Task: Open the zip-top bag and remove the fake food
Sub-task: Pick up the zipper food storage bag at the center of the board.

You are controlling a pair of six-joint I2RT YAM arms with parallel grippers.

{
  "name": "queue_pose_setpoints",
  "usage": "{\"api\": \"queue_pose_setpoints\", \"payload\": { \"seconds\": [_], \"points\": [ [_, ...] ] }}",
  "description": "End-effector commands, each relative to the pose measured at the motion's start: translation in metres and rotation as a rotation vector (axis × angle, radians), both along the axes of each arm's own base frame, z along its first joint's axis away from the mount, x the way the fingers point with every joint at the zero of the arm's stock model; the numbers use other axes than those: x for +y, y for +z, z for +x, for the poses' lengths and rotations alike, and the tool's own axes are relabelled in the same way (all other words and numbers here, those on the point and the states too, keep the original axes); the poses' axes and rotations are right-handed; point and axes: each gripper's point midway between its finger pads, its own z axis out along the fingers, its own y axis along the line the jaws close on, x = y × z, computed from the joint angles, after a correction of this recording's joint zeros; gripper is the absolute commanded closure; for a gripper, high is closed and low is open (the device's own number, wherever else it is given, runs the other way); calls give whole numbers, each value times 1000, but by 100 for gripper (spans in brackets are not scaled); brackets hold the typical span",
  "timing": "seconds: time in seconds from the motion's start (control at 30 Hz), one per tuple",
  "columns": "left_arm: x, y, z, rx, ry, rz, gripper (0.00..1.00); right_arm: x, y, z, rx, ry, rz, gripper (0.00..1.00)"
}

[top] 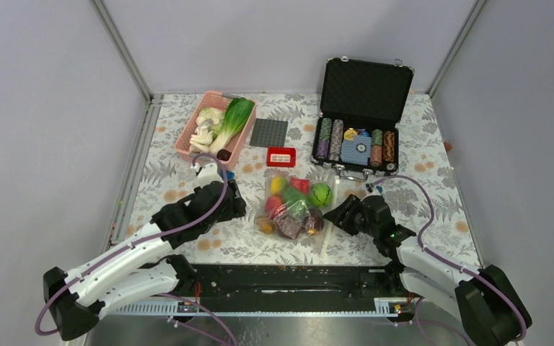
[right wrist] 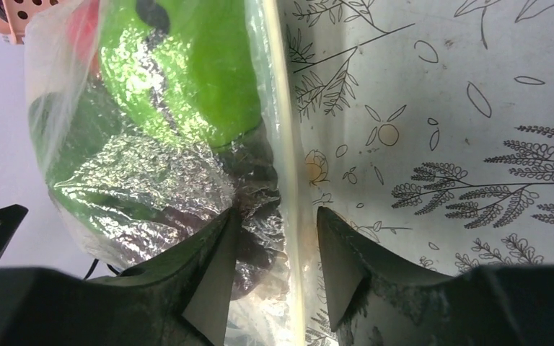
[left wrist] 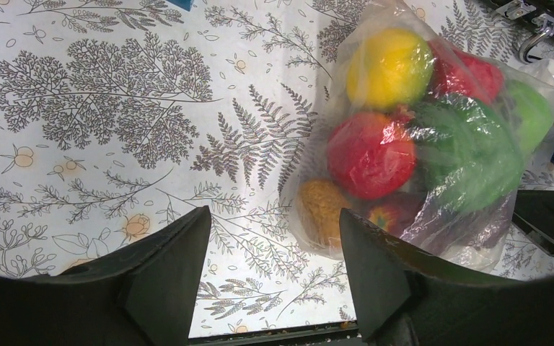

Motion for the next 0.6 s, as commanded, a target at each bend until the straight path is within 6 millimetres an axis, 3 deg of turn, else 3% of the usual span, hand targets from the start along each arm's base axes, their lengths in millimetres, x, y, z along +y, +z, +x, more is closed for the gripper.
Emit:
{"api": "queue_pose_setpoints", "payload": {
  "seconds": [0.0, 0.17, 0.3, 0.43, 0.57],
  "points": [
    [0, -2, 0, 2, 5, -4, 33, 7, 5, 7, -35, -10, 72, 51],
    [1, 0, 0, -2, 4, -7, 33, 10, 8, 8, -52, -1, 92, 71],
    [4, 4, 0, -11, 16, -6, 29, 9, 22, 9, -101, 15, 81, 84],
    [9, 10, -1, -19, 25, 3, 26, -1, 46, 9, -172, 47, -15, 100],
    [10, 20, 0, -40, 24, -10, 25, -16, 91, 11, -267, 68, -134, 100]
  ]
}}
